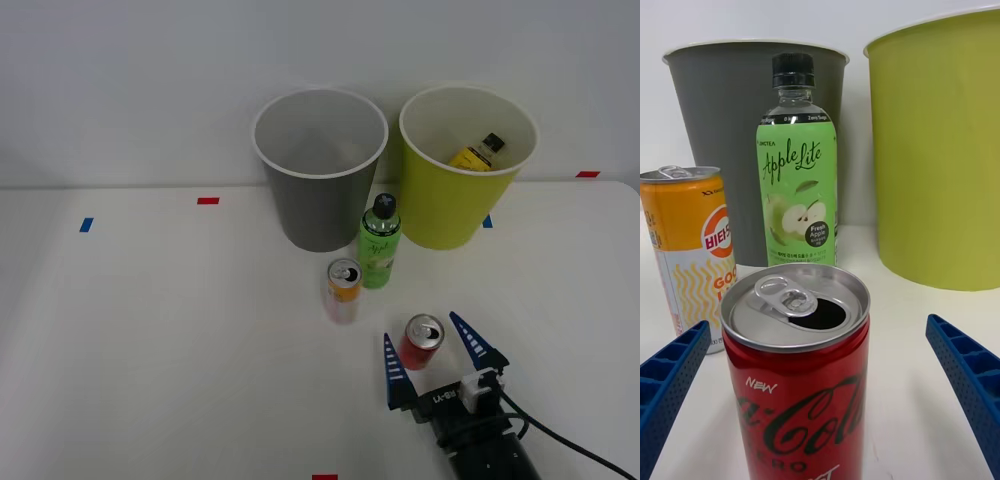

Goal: Put cans in the gray bin, plastic bottles in the light green bin

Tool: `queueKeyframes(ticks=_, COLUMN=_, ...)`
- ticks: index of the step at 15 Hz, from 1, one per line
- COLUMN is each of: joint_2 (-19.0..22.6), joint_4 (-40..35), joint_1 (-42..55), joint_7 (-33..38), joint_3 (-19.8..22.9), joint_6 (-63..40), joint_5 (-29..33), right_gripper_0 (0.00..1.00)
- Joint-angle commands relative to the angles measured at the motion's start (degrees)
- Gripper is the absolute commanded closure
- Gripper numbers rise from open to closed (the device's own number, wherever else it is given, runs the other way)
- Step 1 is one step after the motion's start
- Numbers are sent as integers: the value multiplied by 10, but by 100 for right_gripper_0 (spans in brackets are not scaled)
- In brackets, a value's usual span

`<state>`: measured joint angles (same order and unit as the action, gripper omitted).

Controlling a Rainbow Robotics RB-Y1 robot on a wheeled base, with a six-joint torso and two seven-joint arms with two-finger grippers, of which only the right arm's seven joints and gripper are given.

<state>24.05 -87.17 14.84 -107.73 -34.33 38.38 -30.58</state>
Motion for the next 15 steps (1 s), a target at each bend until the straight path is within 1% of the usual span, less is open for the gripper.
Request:
queueKeyframes(ticks=1, joint_2=7, joint_4=1, joint_1=-1, joint_7=0, joint_3=-1, joint_6=-1, joint_5=2, right_gripper_0=0)
queueKeyframes(ticks=4, joint_2=8, joint_4=0, joint_1=-2, joint_7=0, joint_3=-2, joint_6=0, joint_5=2, right_gripper_0=0)
queueKeyframes(ticks=5, joint_2=8, joint_4=0, joint_1=-2, joint_7=0, joint_3=-1, joint_6=-1, joint_5=10, right_gripper_0=11)
queueKeyframes(ticks=6, joint_2=8, joint_4=0, joint_1=-2, joint_7=-1, joint_3=-1, joint_6=-1, joint_5=18, right_gripper_0=32)
queueKeyframes(ticks=7, joint_2=11, joint_4=0, joint_1=-3, joint_7=-2, joint_3=-2, joint_6=-1, joint_5=23, right_gripper_0=68)
queueKeyframes(ticks=8, joint_2=13, joint_4=0, joint_1=-3, joint_7=-1, joint_3=-1, joint_6=-1, joint_5=22, right_gripper_0=100)
queueKeyframes(ticks=15, joint_2=14, joint_4=-4, joint_1=-3, joint_7=-3, joint_3=-1, joint_6=0, joint_5=10, right_gripper_0=100)
